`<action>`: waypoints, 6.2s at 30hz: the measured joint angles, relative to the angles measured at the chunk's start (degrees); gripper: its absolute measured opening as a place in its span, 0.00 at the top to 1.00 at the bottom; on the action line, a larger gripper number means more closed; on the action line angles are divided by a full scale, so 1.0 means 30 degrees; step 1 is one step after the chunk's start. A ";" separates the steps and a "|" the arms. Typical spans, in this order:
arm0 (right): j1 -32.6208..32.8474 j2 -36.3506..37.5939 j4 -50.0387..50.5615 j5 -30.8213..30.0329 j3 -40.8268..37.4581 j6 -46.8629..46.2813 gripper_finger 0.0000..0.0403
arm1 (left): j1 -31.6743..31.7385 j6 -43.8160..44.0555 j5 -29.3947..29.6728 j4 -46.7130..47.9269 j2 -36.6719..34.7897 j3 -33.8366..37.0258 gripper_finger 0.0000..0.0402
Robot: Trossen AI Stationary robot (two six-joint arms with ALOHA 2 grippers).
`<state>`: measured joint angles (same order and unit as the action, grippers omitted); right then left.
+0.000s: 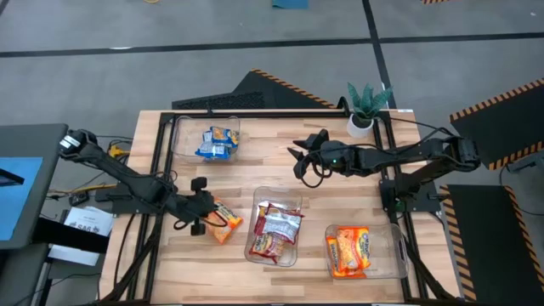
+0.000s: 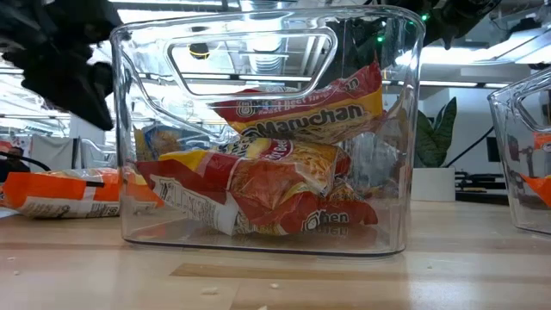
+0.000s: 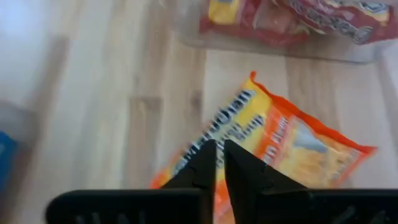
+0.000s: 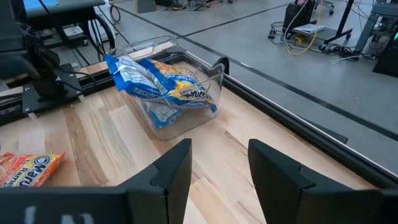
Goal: Sort Maruchan noodles
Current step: Put the orange noodle pack into the bottom transparent bin
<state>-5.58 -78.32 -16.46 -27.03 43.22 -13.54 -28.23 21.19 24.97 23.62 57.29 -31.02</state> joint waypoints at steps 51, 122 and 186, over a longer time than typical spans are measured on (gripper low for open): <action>0.0095 -0.0007 -0.0012 0.0007 0.0000 -0.0497 0.55 | -0.0878 0.9101 0.4159 0.9982 0.0010 -0.2330 0.99; 0.3075 0.5147 1.8596 0.7630 0.5931 -0.4335 0.94 | 0.4169 -0.6820 0.1084 -0.8204 -0.7845 0.0708 0.52; 1.7515 0.1960 2.9728 1.1390 0.5931 -3.0606 0.85 | 0.4191 -0.8321 0.0808 -1.0134 -0.7860 0.1900 0.52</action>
<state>46.96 -72.44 72.72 7.14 61.01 -105.36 -15.66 -3.77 27.40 -6.79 33.71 -25.32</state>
